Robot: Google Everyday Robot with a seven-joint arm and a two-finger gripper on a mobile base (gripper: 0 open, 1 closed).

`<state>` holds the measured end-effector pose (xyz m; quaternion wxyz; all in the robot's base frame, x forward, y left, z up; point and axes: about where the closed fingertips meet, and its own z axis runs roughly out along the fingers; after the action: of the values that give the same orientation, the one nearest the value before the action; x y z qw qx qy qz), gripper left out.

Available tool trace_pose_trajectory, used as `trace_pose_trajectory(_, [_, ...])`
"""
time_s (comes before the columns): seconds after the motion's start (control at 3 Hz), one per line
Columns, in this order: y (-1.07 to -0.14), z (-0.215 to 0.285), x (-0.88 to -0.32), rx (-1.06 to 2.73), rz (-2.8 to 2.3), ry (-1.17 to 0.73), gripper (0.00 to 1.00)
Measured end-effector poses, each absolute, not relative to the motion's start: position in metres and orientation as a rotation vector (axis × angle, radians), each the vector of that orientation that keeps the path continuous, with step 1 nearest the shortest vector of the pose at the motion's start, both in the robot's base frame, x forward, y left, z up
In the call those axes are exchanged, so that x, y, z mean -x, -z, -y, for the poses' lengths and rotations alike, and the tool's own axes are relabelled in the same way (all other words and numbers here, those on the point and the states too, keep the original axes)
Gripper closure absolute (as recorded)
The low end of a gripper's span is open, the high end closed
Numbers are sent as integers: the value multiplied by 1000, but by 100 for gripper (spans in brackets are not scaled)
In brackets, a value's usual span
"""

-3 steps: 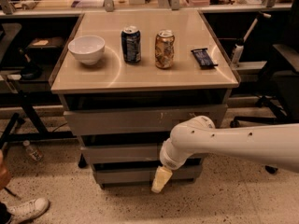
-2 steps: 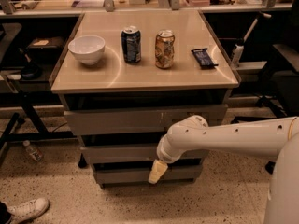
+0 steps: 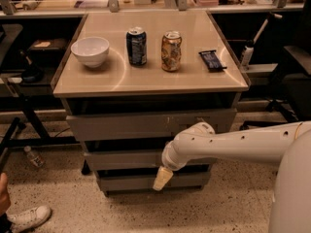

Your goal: Open middle drawer

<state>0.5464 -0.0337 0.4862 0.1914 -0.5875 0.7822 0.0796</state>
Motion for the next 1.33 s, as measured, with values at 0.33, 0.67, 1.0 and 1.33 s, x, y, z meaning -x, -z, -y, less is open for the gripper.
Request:
trace_pose_trajectory(0.33, [-470,36,-560,1626,-2191,-221,0])
trace_pose_trajectory(0.67, [-455,40,-569,1617,-2198,-222,0])
trace_pose_trajectory(1.0, [-440,42,-578,1618,-2203,-222,0])
trace_pose_trajectory(1.33, [-413,37,-590,1634,-2213,-241,0])
